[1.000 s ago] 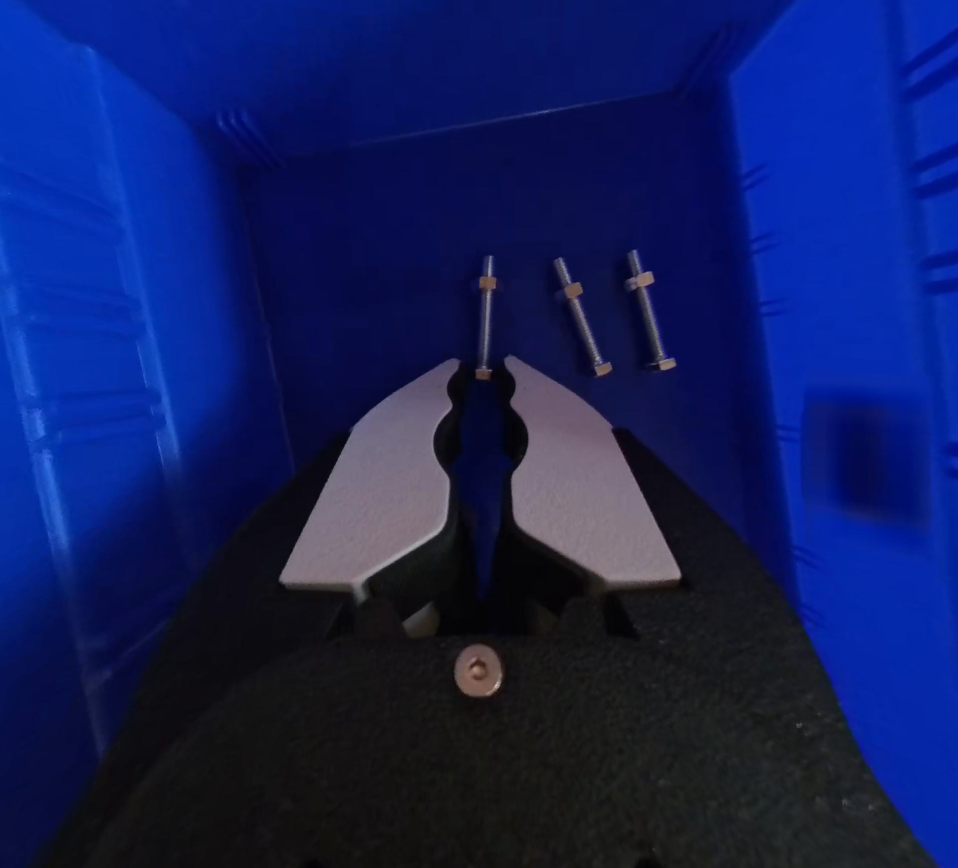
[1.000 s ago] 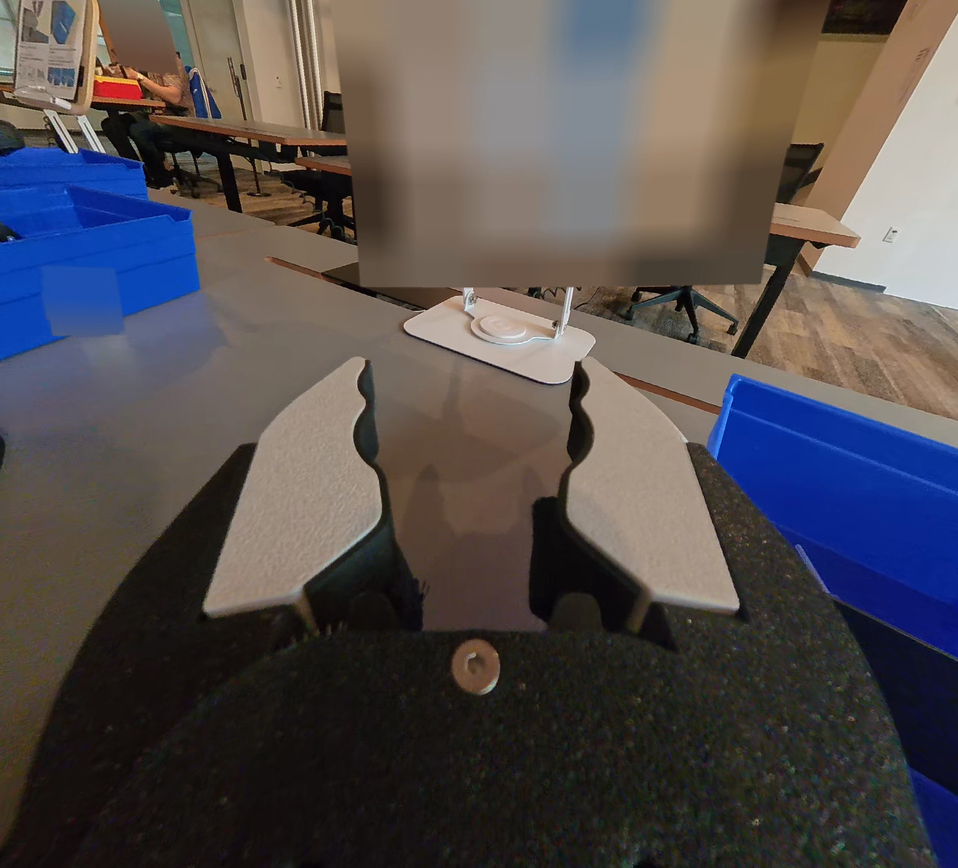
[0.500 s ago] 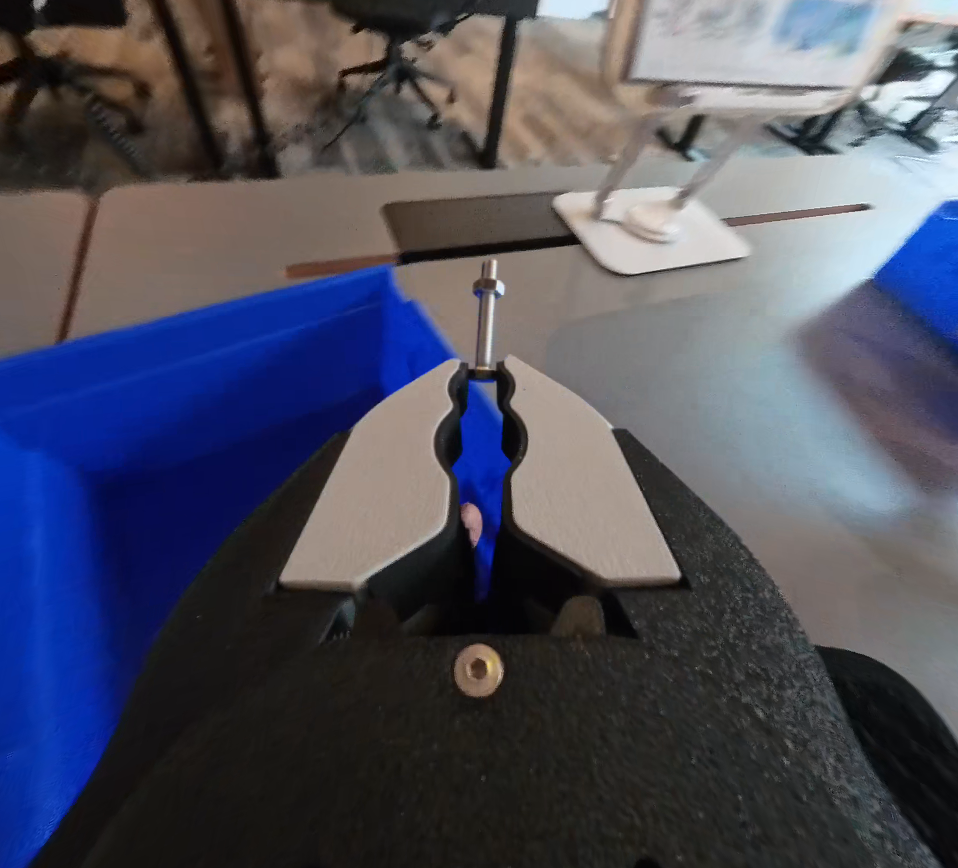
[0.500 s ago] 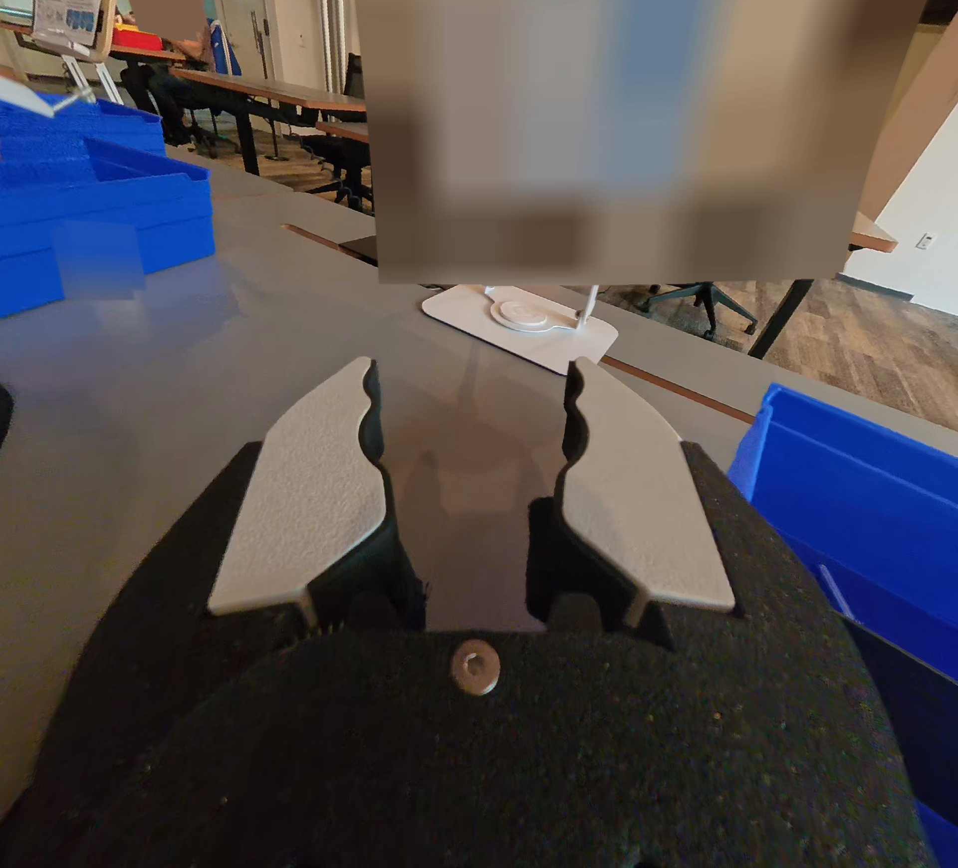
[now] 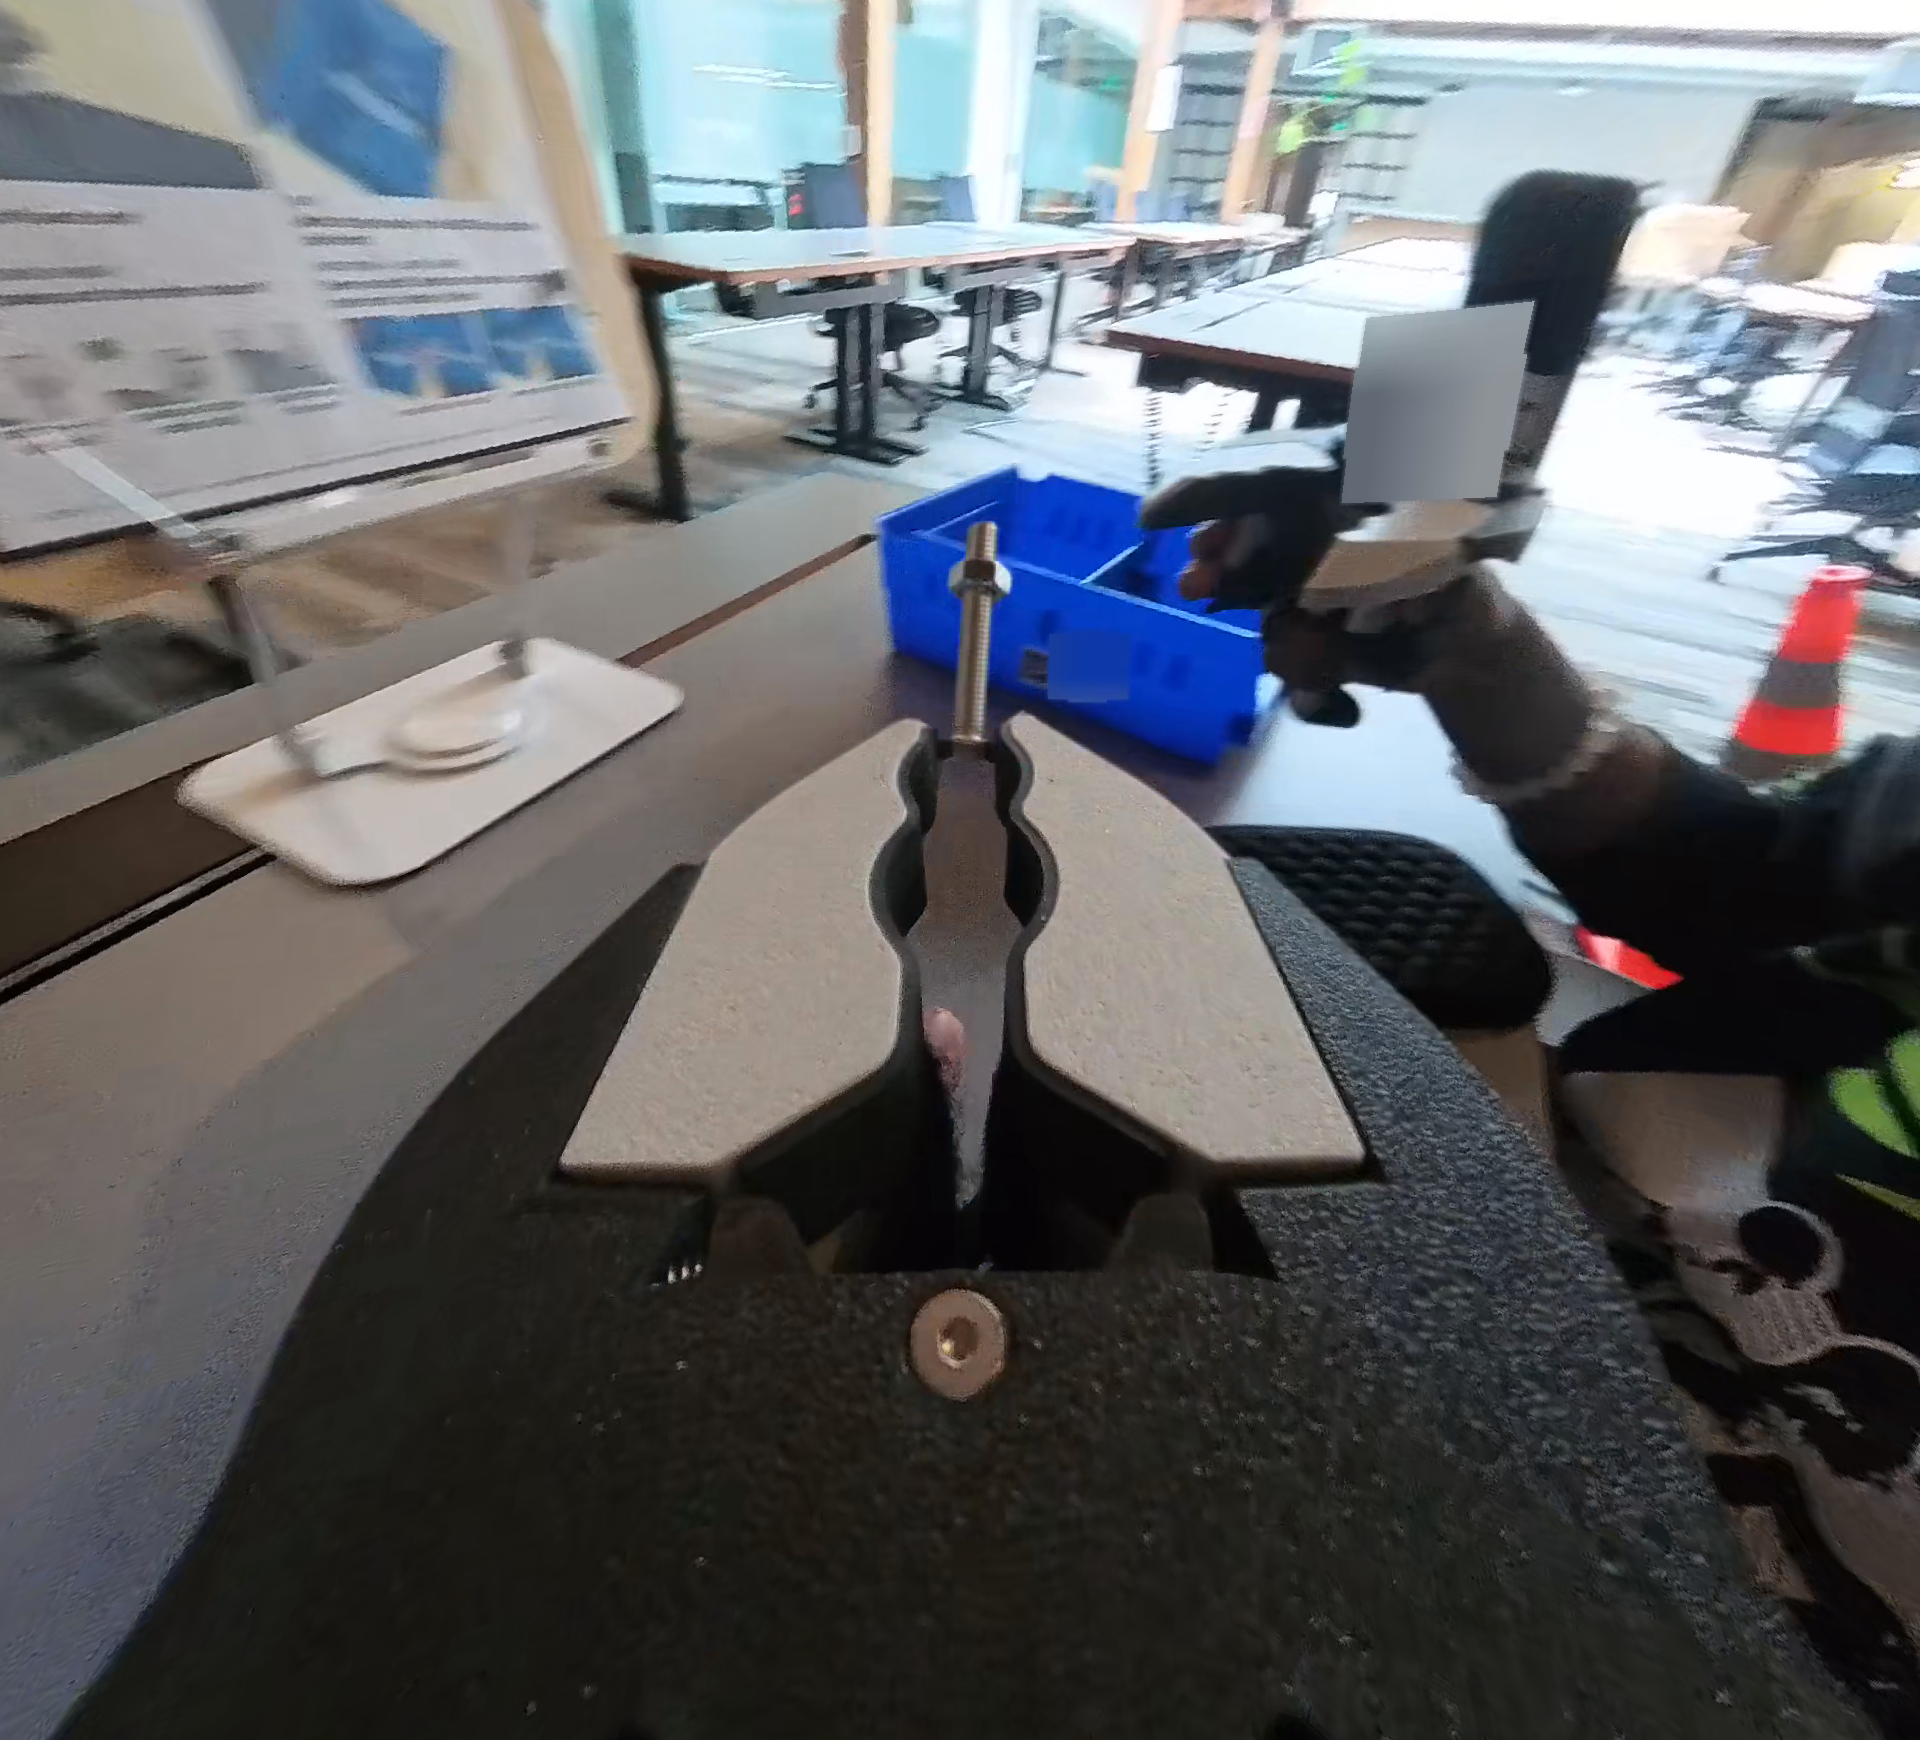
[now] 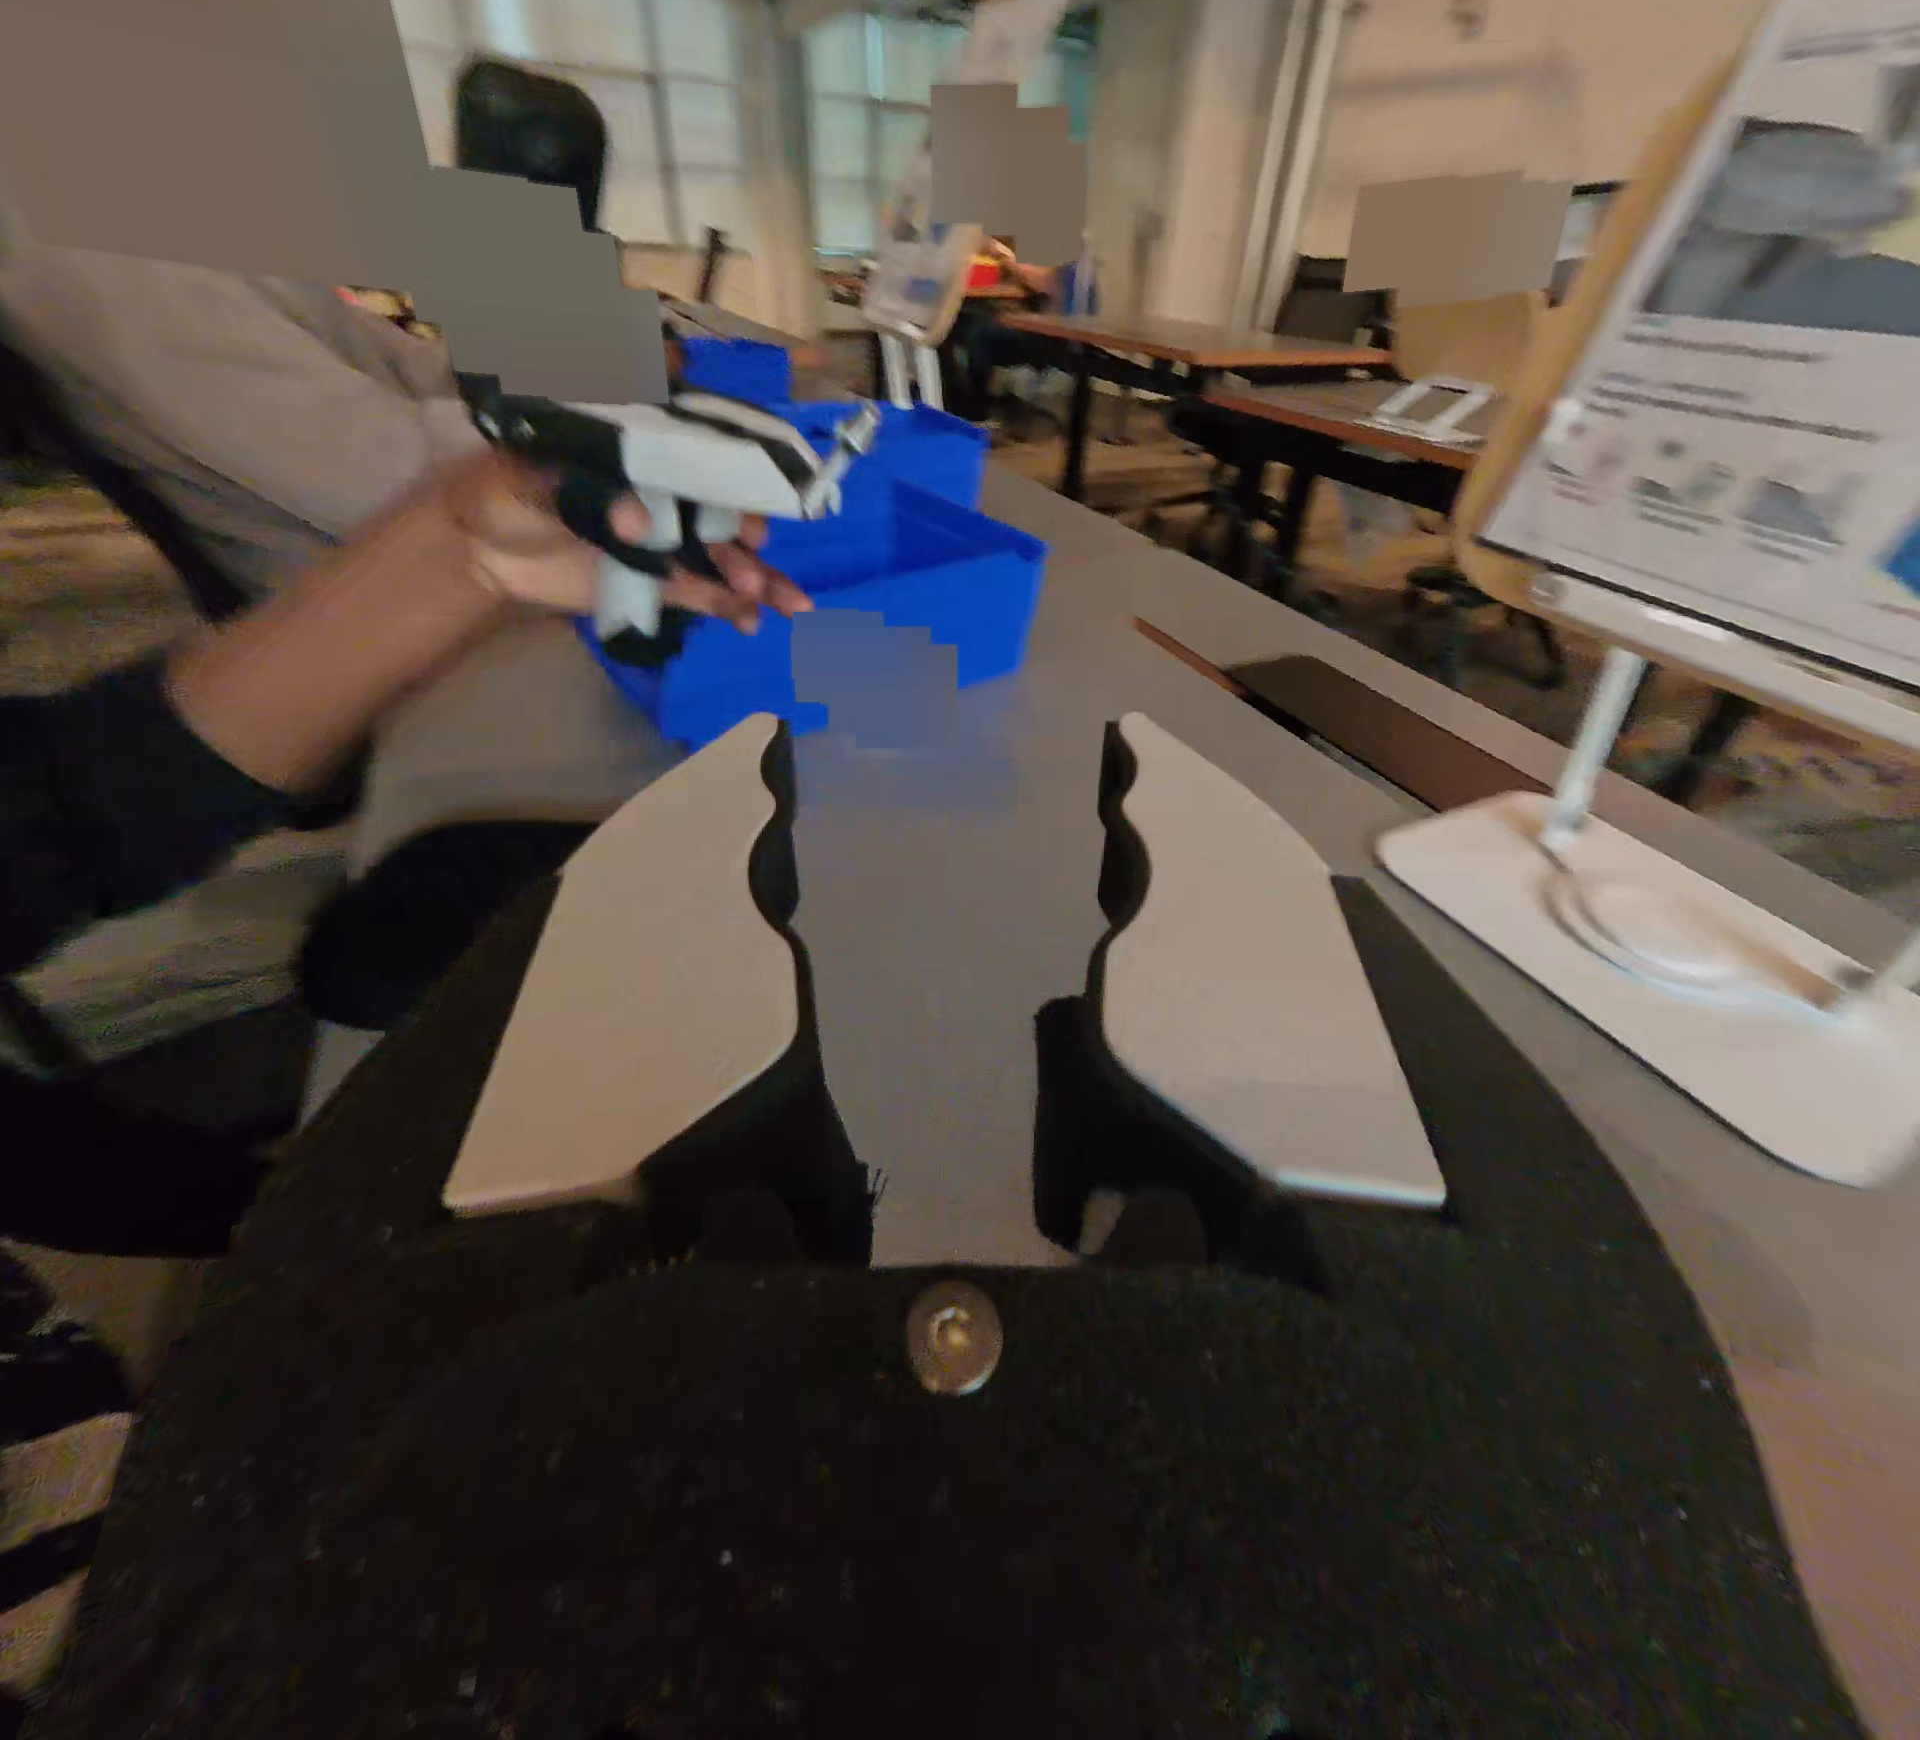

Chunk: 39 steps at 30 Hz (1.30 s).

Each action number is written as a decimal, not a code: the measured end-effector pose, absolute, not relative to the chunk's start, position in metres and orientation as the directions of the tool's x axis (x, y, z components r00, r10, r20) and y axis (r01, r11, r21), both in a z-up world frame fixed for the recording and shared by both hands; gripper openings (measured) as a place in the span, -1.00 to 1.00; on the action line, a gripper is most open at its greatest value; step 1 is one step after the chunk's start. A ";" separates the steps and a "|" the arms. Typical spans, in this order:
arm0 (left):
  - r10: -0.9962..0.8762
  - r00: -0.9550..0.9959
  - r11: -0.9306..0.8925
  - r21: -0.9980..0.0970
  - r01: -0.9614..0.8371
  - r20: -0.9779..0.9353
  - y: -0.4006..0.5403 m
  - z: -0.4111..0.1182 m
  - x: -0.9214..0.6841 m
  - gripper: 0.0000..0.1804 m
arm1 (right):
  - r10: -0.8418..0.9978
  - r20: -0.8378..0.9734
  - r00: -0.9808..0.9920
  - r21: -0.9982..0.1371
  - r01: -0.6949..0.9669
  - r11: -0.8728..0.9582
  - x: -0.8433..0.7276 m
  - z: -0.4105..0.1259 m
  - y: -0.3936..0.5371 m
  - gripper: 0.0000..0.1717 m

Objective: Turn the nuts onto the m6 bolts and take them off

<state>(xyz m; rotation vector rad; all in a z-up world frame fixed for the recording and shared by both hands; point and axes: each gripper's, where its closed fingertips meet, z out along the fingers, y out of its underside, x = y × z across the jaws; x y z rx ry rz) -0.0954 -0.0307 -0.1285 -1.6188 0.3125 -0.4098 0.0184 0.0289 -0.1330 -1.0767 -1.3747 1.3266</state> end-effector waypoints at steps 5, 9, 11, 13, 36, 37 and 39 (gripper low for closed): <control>-0.572 0.814 -0.046 -0.995 0.091 0.101 -0.031 -0.125 -0.036 -0.90 | 0.935 -0.012 -0.354 -0.999 -0.046 -0.030 0.005 -0.118 -0.003 -0.45; -0.642 0.754 -0.035 -0.988 0.150 0.137 -0.032 -0.124 -0.008 -0.89 | 0.908 -0.023 -0.419 -0.997 -0.055 -0.051 -0.001 -0.116 -0.019 -0.53; -0.661 0.735 -0.036 -0.985 0.167 0.149 -0.032 -0.125 0.000 -0.89 | 0.896 -0.016 -0.443 -0.996 -0.068 -0.052 -0.001 -0.115 -0.025 -0.59; -0.669 0.727 -0.037 -0.984 0.173 0.154 -0.032 -0.128 0.005 -0.89 | 0.892 -0.014 -0.452 -0.995 -0.083 -0.058 0.001 -0.113 -0.028 -0.74; -0.694 0.720 -0.065 -0.996 -0.058 0.003 -0.018 -0.162 0.038 -0.77 | 0.872 0.095 -0.479 -0.985 0.081 0.152 0.011 -0.132 -0.036 -0.94; -0.695 0.719 -0.067 -0.996 -0.060 0.004 -0.018 -0.163 0.038 -0.77 | 0.871 0.093 -0.483 -0.985 0.081 0.150 0.011 -0.131 -0.036 -0.94; -0.695 0.719 -0.070 -0.995 -0.067 0.001 -0.017 -0.165 0.037 -0.77 | 0.871 0.086 -0.484 -0.985 0.088 0.147 0.011 -0.132 -0.036 -0.94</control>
